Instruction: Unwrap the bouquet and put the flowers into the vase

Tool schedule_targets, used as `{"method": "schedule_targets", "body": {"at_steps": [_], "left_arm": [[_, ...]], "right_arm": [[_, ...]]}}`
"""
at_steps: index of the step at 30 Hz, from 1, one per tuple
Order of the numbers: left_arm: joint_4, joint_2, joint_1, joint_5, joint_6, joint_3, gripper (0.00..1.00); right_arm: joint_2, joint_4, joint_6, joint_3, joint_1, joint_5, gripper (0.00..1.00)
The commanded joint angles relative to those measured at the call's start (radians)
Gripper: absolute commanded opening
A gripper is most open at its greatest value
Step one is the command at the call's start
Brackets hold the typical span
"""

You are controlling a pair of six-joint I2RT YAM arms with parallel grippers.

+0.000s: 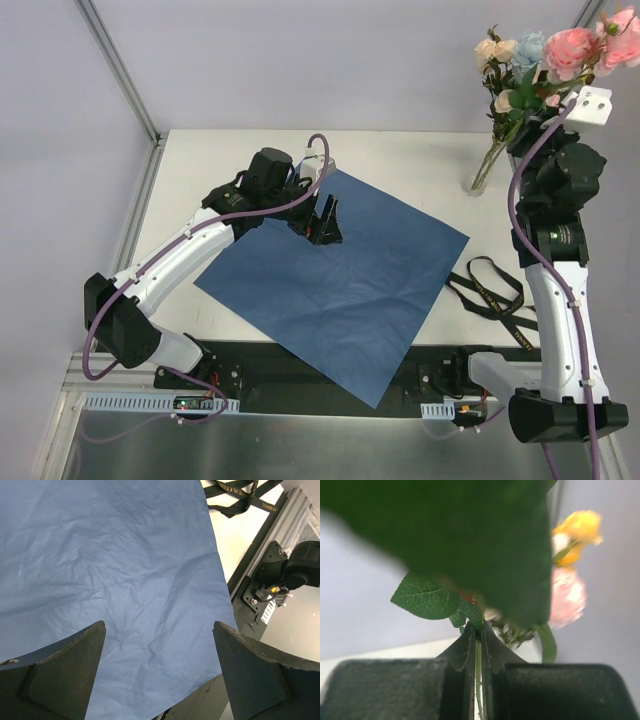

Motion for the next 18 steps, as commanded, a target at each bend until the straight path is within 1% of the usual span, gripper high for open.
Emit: {"method": "schedule_targets", "body": {"at_steps": [1, 2, 9, 18], "left_arm": [[-0.011, 0.016, -0.012, -0.048, 0.045, -0.002, 0.88], [-0.011, 0.018, -0.014, -0.051, 0.047, -0.002, 0.88], [-0.017, 0.05, -0.009, -0.065, 0.067, -0.004, 0.89], [-0.017, 0.082, 0.011, -0.07, 0.07, -0.005, 0.89]], "right_arm": [[0.083, 0.275, -0.24, 0.027, -0.067, 0.021, 0.01], [0.1, 0.33, -0.249, 0.043, -0.069, 0.013, 0.0], [0.292, 0.44, -0.312, 0.162, -0.093, -0.024, 0.0], [0.41, 0.542, -0.311, 0.21, -0.103, -0.029, 0.0]]}}
